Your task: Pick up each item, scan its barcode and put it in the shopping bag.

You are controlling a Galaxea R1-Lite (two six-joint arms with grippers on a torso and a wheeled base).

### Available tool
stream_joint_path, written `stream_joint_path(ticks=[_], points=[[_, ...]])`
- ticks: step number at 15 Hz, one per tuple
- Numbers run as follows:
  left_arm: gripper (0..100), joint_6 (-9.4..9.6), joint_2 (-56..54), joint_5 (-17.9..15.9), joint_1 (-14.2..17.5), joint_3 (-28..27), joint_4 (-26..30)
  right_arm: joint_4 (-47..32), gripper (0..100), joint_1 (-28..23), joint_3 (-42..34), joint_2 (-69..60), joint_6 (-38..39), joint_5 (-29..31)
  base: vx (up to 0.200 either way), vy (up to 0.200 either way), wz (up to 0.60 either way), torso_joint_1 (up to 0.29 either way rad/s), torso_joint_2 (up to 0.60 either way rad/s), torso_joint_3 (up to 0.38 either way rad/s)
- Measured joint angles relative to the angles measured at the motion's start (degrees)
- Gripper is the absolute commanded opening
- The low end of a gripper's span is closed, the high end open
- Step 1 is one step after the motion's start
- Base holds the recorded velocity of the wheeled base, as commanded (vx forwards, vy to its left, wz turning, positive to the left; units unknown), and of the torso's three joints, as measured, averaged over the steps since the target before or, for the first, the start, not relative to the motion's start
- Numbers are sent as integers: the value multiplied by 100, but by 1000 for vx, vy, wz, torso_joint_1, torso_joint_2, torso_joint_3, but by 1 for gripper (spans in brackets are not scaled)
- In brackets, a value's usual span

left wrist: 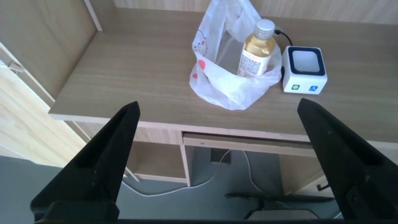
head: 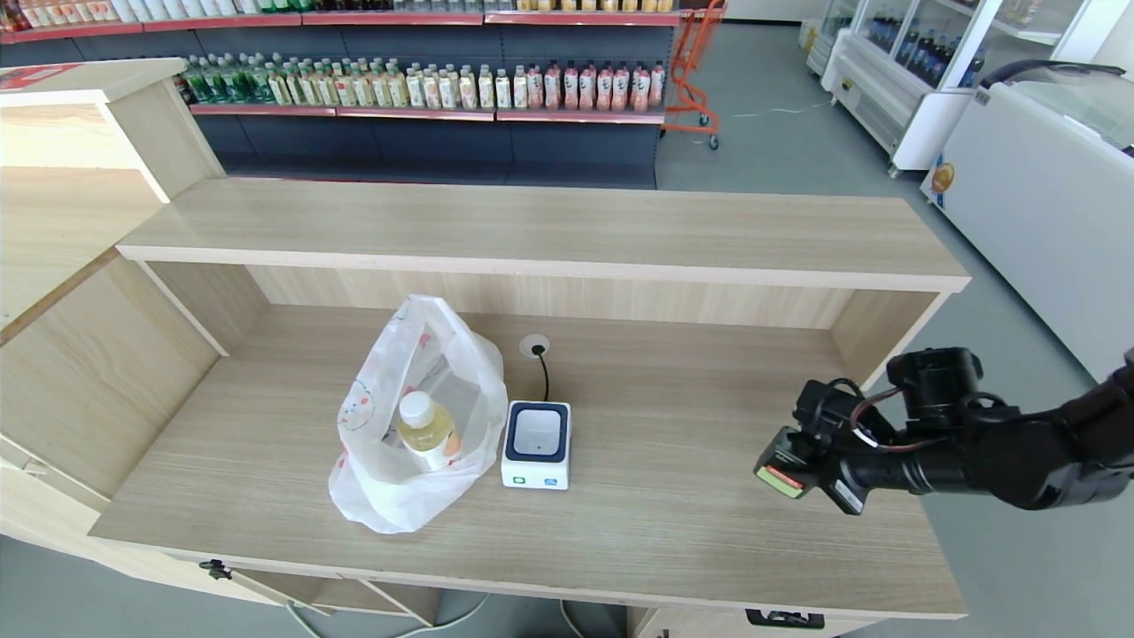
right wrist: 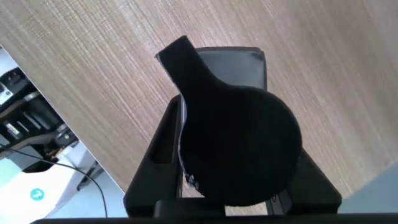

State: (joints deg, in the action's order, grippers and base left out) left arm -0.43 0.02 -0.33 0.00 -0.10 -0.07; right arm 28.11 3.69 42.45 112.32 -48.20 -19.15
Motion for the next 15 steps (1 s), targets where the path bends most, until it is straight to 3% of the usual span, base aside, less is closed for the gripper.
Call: stream_joint_path(ticks=[1,4,6,7,9,11,13,15], points=[[100,0,0,0,0,0,0,273,0,-183,-477,-389,-306,-6,0,0,0,0,0,0],[100,0,0,-2,0,0,0,1562,0,-647,-1571,-1301,-2372,-277,0,0,0,0,0,0],[100,0,0,0,0,0,0,1768,0,-741,-1892,-1638,-3886,-1178,0,0,0,0,0,0],[100,0,0,-2,0,0,0,1825,0,-735,-1936,-1770,-5016,-1723,0,0,0,0,0,0],[100,0,0,-2,0,0,0,1809,0,-619,-1963,-1941,-6946,-2692,0,0,0,0,0,0],[100,0,0,-2,0,0,0,1015,0,-157,-2019,-2048,-8510,-3173,0,0,0,0,0,0],[100,0,0,0,0,0,0,308,0,211,-2046,-2146,-9577,-3373,0,0,0,0,0,0],[100,0,0,0,0,0,0,189,0,468,-2052,-2236,-10308,-3701,0,0,0,0,0,0]])
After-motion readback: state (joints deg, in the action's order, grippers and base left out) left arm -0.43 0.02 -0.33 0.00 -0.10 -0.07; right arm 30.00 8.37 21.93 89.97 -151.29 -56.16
